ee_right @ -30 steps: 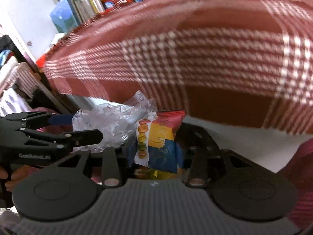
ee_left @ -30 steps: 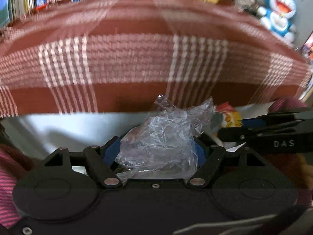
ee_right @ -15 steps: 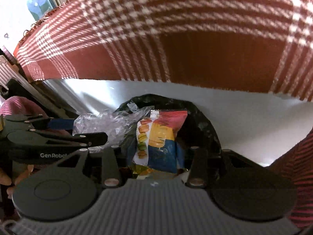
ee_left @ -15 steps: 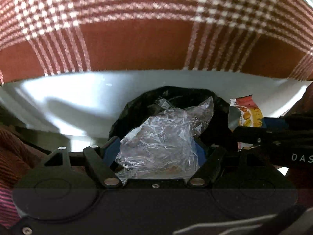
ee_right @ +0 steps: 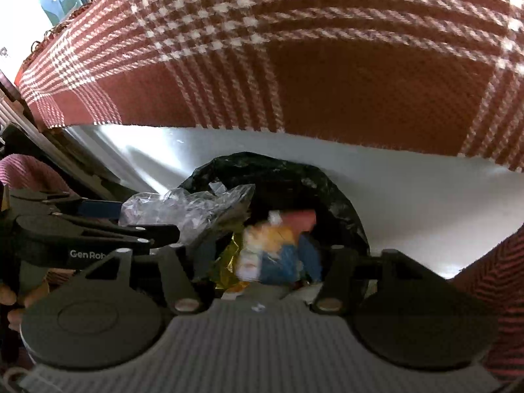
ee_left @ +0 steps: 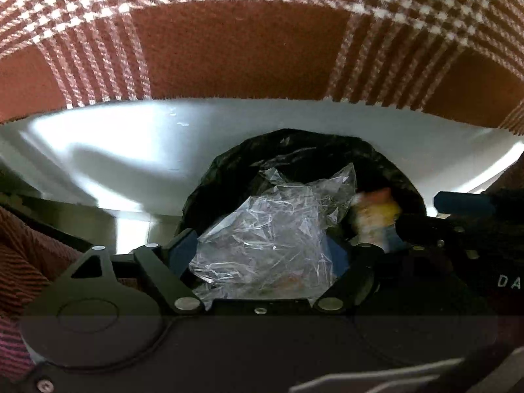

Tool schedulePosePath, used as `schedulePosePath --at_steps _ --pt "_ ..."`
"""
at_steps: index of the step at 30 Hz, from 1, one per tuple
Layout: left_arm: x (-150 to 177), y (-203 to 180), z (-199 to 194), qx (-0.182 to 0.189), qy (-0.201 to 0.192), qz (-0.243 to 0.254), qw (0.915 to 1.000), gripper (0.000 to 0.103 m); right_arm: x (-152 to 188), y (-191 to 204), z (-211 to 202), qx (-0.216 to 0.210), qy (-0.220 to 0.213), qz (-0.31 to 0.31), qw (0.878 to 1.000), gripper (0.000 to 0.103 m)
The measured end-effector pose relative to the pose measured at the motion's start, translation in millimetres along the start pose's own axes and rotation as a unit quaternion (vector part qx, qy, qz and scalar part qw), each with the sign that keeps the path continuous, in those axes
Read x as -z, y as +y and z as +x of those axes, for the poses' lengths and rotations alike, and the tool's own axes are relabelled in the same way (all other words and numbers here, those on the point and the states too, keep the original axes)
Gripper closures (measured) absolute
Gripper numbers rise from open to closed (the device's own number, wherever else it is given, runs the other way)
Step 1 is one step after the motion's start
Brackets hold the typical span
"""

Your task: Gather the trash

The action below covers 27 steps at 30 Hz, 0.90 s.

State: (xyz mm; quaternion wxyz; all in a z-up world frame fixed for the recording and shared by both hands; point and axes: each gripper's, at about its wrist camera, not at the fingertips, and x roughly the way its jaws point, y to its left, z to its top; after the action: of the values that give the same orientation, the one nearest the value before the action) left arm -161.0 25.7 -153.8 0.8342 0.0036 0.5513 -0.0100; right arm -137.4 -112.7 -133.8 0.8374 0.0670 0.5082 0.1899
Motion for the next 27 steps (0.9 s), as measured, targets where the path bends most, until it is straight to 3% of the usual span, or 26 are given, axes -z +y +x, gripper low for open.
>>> schedulePosePath --at_steps 8,21,27 --pt "-0.3 5.4 10.1 0.005 0.015 -0.016 0.9997 0.018 -1.5 2.5 2.9 0.009 0.000 -0.003 1.000 0.022" --pt "-4.6 10.2 17.4 0.007 0.023 -0.028 0.9993 0.012 -0.8 1.3 1.8 0.013 -0.003 -0.004 1.000 0.019" --pt "-4.5 5.0 17.3 0.006 0.020 -0.026 0.9994 0.001 -0.4 1.1 2.1 0.013 -0.004 -0.003 1.000 0.018"
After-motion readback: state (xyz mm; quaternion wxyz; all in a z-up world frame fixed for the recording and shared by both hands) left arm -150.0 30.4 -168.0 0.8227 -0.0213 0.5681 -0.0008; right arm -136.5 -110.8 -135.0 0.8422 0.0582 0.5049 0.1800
